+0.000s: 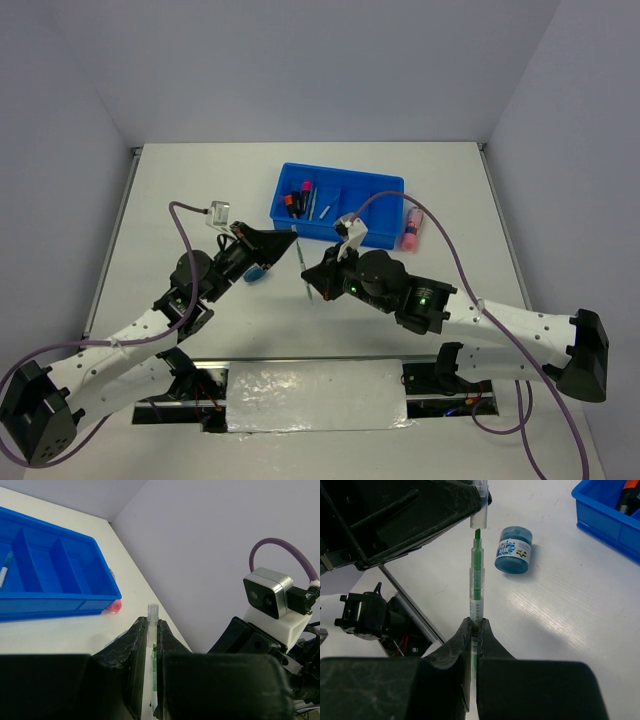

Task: Sort the stationery into containers
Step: Close the pen cap on the pen.

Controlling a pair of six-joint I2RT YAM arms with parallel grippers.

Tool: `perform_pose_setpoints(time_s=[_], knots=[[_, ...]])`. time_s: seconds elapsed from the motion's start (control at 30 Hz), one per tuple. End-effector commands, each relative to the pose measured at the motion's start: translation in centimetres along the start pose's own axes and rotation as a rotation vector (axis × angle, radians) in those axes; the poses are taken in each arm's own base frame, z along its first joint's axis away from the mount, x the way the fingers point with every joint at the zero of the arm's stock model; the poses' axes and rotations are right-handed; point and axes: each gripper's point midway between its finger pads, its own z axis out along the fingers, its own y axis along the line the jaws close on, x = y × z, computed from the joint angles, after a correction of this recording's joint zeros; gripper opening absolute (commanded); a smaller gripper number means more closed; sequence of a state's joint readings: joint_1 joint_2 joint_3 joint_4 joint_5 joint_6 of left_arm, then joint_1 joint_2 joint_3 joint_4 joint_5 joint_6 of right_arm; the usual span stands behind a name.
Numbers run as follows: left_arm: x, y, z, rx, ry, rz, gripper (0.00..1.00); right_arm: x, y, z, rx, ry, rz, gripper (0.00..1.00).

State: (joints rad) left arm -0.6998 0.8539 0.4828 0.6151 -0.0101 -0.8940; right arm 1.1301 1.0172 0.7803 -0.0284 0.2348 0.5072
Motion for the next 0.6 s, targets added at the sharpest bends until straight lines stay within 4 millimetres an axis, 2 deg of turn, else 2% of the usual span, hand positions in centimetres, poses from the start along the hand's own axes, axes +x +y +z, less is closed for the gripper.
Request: perform_pose_setpoints(time_s=[0.0,0.37,0.57], knots=[[-1.5,-2.2,0.1,0.083,-0.048,0.001,0.00,-2.9,1.4,-0.3,-0.017,-0.067,-0.002,0.00],[-0.9,-2.6,-0.1,0.117,-0.026,-0.013,0.00,-4.5,1.5,0.6,0.010,-0.088,-0.018,0.00],[-0.5,-2.1,-0.4,0.103,-0.010,-0.009,0.00,-6.5,1.0,0.6,0.058,-0.136,-0.029,0.00]])
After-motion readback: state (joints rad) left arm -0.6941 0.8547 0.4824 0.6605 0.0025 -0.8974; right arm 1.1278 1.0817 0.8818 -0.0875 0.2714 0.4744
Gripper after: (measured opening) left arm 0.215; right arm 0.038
